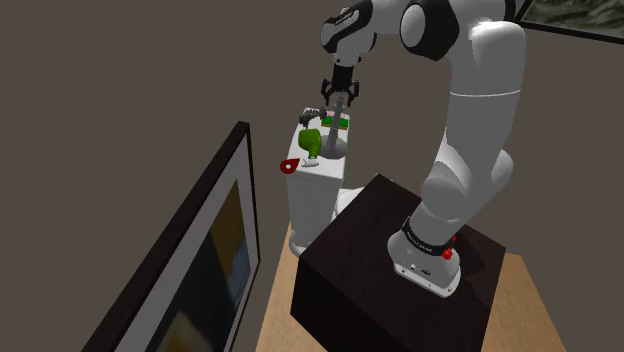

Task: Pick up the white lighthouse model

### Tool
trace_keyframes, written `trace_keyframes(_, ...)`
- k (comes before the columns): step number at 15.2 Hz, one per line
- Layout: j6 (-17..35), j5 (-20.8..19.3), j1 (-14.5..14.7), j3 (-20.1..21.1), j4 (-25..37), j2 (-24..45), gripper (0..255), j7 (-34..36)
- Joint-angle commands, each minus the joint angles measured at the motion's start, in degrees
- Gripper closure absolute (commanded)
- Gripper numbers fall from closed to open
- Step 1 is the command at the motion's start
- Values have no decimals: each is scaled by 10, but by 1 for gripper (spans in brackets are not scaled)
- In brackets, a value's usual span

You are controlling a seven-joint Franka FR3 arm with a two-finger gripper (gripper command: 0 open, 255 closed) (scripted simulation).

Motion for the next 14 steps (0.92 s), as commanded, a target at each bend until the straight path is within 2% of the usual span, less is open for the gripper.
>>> trace_keyframes(1,3,1,0,0,-1,2,255,-1)
trace_keyframes(10,2,1,0,0,0,2,255,-1)
trace_keyframes(14,-23,-4,1,-2,12,-12,255,3)
